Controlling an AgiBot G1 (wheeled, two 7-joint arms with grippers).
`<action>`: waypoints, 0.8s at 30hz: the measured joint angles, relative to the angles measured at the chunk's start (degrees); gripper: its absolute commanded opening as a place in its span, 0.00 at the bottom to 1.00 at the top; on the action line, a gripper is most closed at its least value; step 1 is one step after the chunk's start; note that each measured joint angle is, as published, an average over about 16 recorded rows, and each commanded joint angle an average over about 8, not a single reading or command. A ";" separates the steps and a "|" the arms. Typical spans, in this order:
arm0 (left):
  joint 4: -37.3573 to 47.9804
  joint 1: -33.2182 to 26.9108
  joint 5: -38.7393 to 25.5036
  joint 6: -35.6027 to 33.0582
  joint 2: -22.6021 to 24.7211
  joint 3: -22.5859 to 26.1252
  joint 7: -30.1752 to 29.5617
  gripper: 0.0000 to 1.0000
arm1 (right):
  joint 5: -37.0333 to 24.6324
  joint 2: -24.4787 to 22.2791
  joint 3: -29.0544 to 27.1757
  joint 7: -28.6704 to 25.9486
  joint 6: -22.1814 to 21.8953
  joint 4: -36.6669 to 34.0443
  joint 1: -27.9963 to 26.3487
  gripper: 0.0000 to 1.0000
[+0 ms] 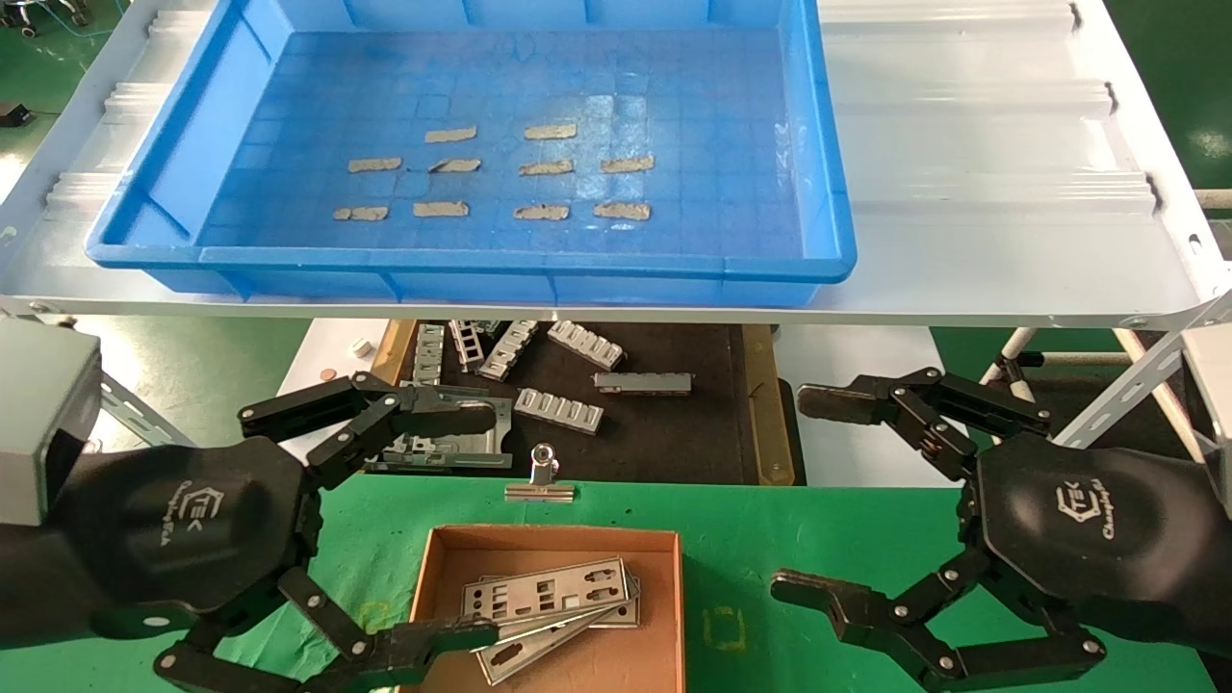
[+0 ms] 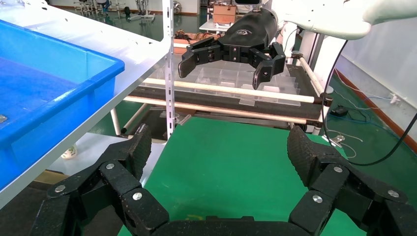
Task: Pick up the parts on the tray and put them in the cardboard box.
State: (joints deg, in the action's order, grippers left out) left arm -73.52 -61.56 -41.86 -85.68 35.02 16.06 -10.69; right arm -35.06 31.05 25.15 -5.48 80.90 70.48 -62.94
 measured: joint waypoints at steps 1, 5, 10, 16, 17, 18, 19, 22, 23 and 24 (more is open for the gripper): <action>0.01 0.00 0.00 0.00 0.00 0.01 0.00 1.00 | 0.00 0.00 0.00 0.00 0.00 0.00 0.00 1.00; 0.03 -0.02 -0.02 0.02 0.02 0.03 0.02 1.00 | 0.00 0.00 0.00 0.00 0.00 0.00 0.00 1.00; 0.05 -0.03 -0.04 0.03 0.04 0.05 0.04 1.00 | 0.00 0.00 0.00 0.00 0.00 0.00 0.00 1.00; 0.07 -0.05 -0.05 0.04 0.05 0.07 0.05 1.00 | 0.00 0.00 0.00 0.00 0.00 0.00 0.00 1.00; 0.08 -0.05 -0.05 0.05 0.05 0.08 0.06 1.00 | 0.00 0.00 0.00 0.00 0.00 0.00 0.00 1.00; 0.08 -0.05 -0.05 0.05 0.05 0.08 0.06 1.00 | 0.00 0.00 0.00 0.00 0.00 0.00 0.00 1.00; 0.08 -0.05 -0.05 0.05 0.05 0.08 0.06 1.00 | 0.00 0.00 0.00 0.00 0.00 0.00 0.00 1.00; 0.09 -0.05 -0.05 0.05 0.06 0.09 0.06 1.00 | 0.00 0.00 0.00 0.00 0.00 0.00 0.00 1.00; 0.09 -0.06 -0.05 0.05 0.06 0.09 0.06 1.00 | 0.00 0.00 0.00 0.00 0.00 0.00 0.00 1.00; 0.10 -0.06 -0.05 0.05 0.06 0.10 0.06 1.00 | 0.00 0.00 0.00 0.00 0.00 0.00 0.00 1.00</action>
State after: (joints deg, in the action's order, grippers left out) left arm -73.42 -61.61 -41.91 -85.63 35.08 16.15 -10.62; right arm -35.06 31.05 25.15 -5.48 80.90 70.48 -62.94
